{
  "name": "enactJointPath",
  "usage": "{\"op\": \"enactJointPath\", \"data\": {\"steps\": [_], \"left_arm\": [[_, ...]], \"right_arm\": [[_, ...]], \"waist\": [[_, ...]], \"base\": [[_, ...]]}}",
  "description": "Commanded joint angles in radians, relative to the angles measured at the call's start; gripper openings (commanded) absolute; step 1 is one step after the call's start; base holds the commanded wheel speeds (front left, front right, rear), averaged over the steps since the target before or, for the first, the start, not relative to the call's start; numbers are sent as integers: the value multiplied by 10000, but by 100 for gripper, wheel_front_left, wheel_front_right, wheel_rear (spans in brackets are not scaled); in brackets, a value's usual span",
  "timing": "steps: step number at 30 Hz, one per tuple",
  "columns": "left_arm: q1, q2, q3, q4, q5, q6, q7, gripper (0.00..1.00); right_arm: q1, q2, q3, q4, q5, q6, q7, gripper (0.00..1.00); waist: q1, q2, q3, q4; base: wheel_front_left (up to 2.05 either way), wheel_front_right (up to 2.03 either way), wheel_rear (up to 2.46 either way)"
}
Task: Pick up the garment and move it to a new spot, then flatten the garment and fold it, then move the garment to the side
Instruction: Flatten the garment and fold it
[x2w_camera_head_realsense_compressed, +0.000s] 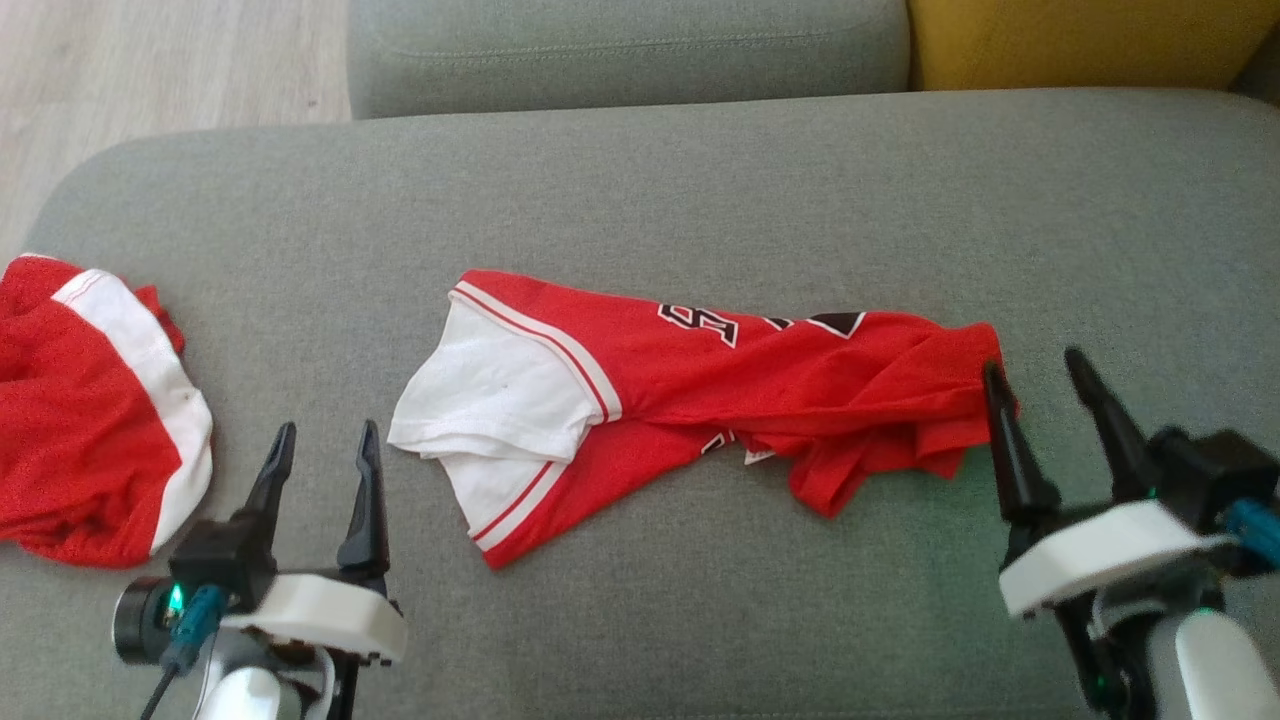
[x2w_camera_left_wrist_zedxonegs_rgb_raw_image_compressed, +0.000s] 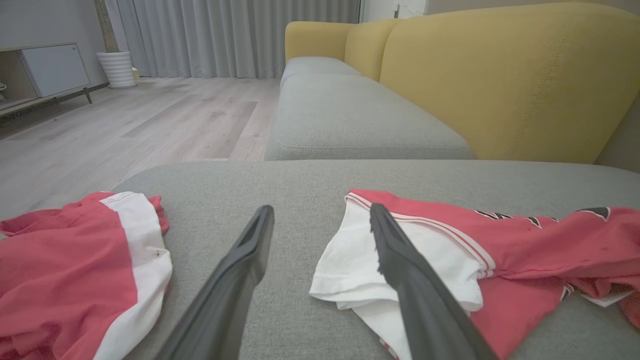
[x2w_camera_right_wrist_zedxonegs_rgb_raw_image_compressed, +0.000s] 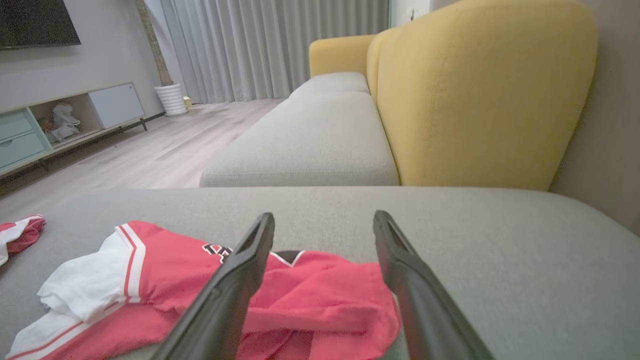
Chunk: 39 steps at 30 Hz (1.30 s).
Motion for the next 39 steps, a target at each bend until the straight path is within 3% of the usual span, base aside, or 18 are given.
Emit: {"op": "enactJointPath", "data": {"steps": [1,16,22,31,37,39], "left_arm": [[-250,217,314,-393,72,78,-24,100],[49,371,217,-616,-4,225,260,100],[-647,284,1,-244,-240,-43,863,100],[-2622,99,-78,2362,-1137,-833,2337,100],[-3360,47,121,4124,-1723,-1277,2557,100],[-3458,40,126,4452,-1823,-1391,2514,0]], "right_arm": [[-62,-2,235,-335,59,75,-97,100],[259,243,270,-182,-14,75,-49,100],[128,280,322,-219,27,75,-6,100],[-317,306,516,-173,56,75,-6,100],[-474,331,602,8,130,75,-10,100],[-498,335,608,59,143,75,-16,100]], "waist": [[0,-1,-44,4],[0,-1,-146,-2],[0,-1,144,21],[0,-1,906,-179],[0,-1,1156,-377],[0,-1,1171,-435]], "base": [[0,0,0],[0,0,0],[0,0,0],[0,0,0],[0,0,0],[0,0,0]]}}
